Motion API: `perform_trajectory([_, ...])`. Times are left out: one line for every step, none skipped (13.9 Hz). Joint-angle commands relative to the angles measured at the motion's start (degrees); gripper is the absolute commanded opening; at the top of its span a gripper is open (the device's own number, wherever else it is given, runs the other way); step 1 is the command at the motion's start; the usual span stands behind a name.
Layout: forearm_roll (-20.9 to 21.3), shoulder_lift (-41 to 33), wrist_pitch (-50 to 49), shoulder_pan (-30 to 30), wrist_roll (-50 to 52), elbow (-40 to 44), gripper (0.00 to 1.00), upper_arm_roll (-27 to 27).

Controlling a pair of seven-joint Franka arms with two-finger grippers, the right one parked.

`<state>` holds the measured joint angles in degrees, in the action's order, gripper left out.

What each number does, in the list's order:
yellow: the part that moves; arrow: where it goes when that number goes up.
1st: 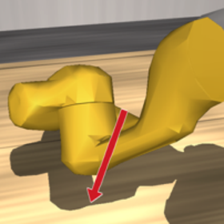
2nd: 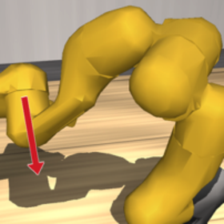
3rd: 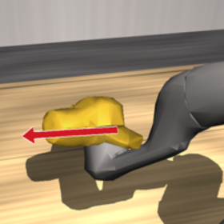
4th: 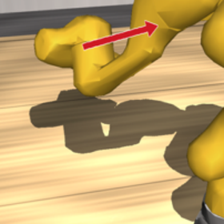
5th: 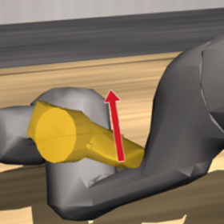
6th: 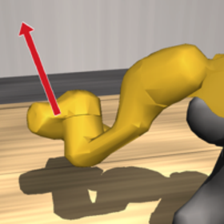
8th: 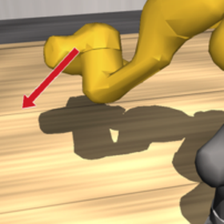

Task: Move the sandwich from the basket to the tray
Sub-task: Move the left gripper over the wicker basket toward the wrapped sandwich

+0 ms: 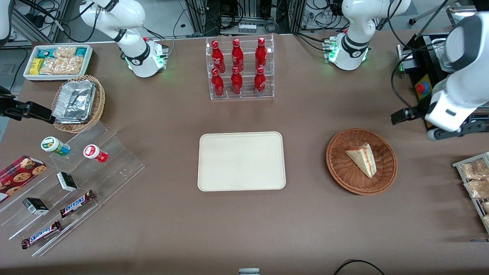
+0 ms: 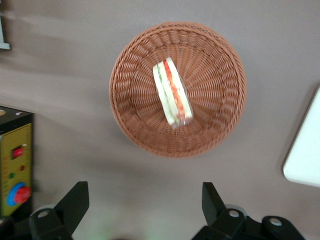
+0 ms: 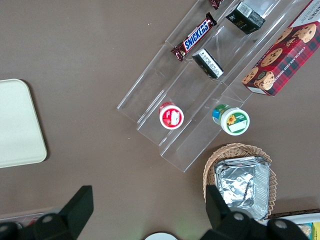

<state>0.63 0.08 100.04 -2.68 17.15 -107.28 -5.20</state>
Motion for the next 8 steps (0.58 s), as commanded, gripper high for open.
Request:
perform_trajectory([0.60,-1.31,9.08,1.01,5.95,-7.39,1.00,0.37])
perform_trajectory([0.60,-1.22,11.64,1.01,8.49,-9.24,1.00,0.37])
perform_trajectory([0.60,-0.87,14.45,1.10,11.38,-10.74,1.00,0.11])
perform_trajectory([0.60,-0.61,17.35,1.19,15.15,-12.23,1.00,-0.07])
perform_trajectory([0.60,0.09,19.38,1.19,18.58,-13.12,1.00,-0.42])
perform_trajectory([0.60,0.88,20.44,1.19,21.05,-13.39,1.00,-0.77])
perform_trajectory([0.60,1.50,21.32,1.19,22.04,-13.48,1.00,-0.86])
perform_trajectory([0.60,2.12,22.64,1.19,22.92,-14.09,1.00,-1.30])
